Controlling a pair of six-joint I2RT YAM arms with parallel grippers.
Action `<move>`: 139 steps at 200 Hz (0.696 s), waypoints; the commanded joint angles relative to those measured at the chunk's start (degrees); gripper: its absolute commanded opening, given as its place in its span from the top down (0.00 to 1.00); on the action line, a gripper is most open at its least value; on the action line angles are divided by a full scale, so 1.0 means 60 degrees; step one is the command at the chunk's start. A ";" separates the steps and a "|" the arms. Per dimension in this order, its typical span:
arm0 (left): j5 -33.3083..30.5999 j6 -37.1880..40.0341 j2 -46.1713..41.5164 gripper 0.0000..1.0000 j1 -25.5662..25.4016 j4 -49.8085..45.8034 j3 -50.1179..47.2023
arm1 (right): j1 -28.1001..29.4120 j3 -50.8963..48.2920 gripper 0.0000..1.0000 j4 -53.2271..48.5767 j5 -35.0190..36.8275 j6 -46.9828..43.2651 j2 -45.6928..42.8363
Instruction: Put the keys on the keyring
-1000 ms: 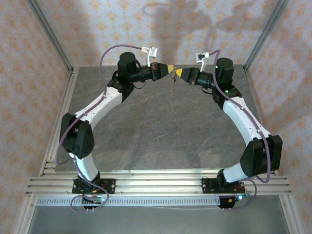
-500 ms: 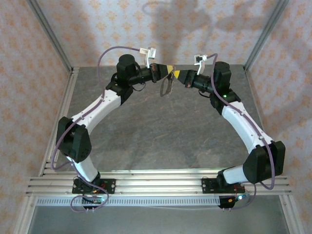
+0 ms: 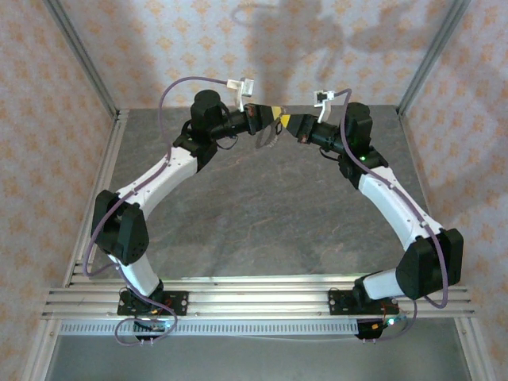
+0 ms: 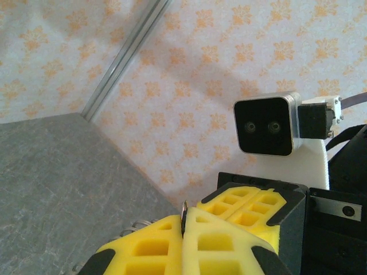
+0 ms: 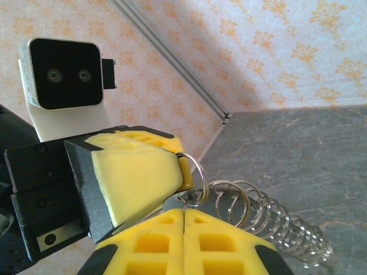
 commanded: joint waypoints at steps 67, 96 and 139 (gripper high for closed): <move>-0.1402 -0.0983 -0.0835 1.00 -0.0265 0.2464 -0.1366 | 0.0126 -0.1011 1.00 0.2743 0.0797 0.2417 -0.0041; -0.1628 -0.1090 -0.0881 1.00 -0.0331 0.2661 -0.1534 | 0.0213 -0.1215 1.00 0.3072 0.0986 0.2743 -0.0056; -0.1827 -0.1200 -0.0867 1.00 -0.0410 0.2878 -0.1670 | 0.0635 -0.1094 1.00 0.2870 0.1139 0.2522 0.0018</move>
